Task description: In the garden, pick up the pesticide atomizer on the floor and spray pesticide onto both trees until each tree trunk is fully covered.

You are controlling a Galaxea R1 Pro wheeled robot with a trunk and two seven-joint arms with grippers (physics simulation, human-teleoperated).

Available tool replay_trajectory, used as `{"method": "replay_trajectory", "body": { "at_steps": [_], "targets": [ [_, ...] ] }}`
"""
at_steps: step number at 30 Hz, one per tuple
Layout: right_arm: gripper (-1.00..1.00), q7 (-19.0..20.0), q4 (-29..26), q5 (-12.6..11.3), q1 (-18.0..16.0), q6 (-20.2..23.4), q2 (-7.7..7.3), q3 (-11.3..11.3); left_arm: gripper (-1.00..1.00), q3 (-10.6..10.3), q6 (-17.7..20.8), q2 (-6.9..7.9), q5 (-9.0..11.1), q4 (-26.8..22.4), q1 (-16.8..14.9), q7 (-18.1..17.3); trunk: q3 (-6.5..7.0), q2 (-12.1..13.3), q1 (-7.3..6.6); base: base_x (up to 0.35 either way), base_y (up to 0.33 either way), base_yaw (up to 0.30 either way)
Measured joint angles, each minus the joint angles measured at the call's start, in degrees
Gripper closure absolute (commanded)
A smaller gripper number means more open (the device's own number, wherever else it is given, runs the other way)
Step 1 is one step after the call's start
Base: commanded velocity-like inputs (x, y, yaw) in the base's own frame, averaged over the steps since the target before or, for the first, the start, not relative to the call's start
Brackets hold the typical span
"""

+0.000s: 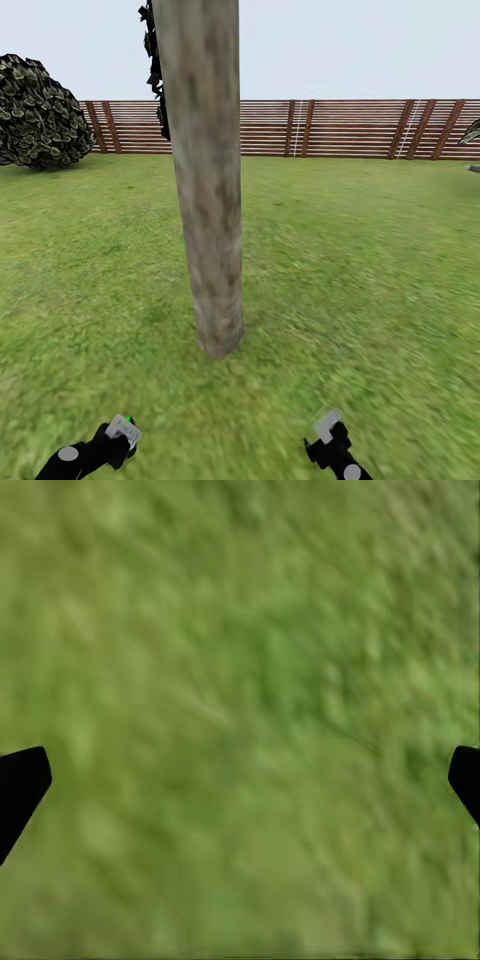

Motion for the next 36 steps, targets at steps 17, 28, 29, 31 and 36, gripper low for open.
{"method": "replay_trajectory", "body": {
  "at_steps": [17,28,29,31,36],
  "targets": [
    [-1.0,-19.31,4.77,0.02,0.02,-9.51,-0.45,-15.71,1.0,-0.42,25.0,-6.14,11.75,0.16,-6.91,12.81,0.01,0.0,0.0,0.0,0.0,0.0],
    [-1.0,-10.49,5.74,-0.45,0.02,-9.64,-2.12,-16.05,1.0,-2.06,31.56,-6.25,11.27,-0.13,-11.92,7.82,0.0,0.0,0.0,0.0,0.0,0.0],
    [-1.0,-10.35,5.79,-1.32,0.02,-9.63,-2.23,-16.39,1.0,-2.88,31.71,-6.25,11.32,-0.21,-12.18,7.77,0.01,0.0,0.0,0.0,0.0,0.0],
    [-1.0,-10.18,5.87,-3.18,0.02,-9.6,-2.3,-16.87,1.0,-3.95,32.18,-6.23,11.36,-0.8,-12.51,7.72,0.01,0.0,0.0,0.005,-0.004,0.0],
    [-1.0,-10.26,5.92,-7.12,0.04,-9.55,-2.38,-17.53,1.0,-5.28,41.43,-8.99,11.62,-16.52,-12.97,7.61,0.13,0.0,0.01,-0.157,-0.015,-0.246]
  ]
}}
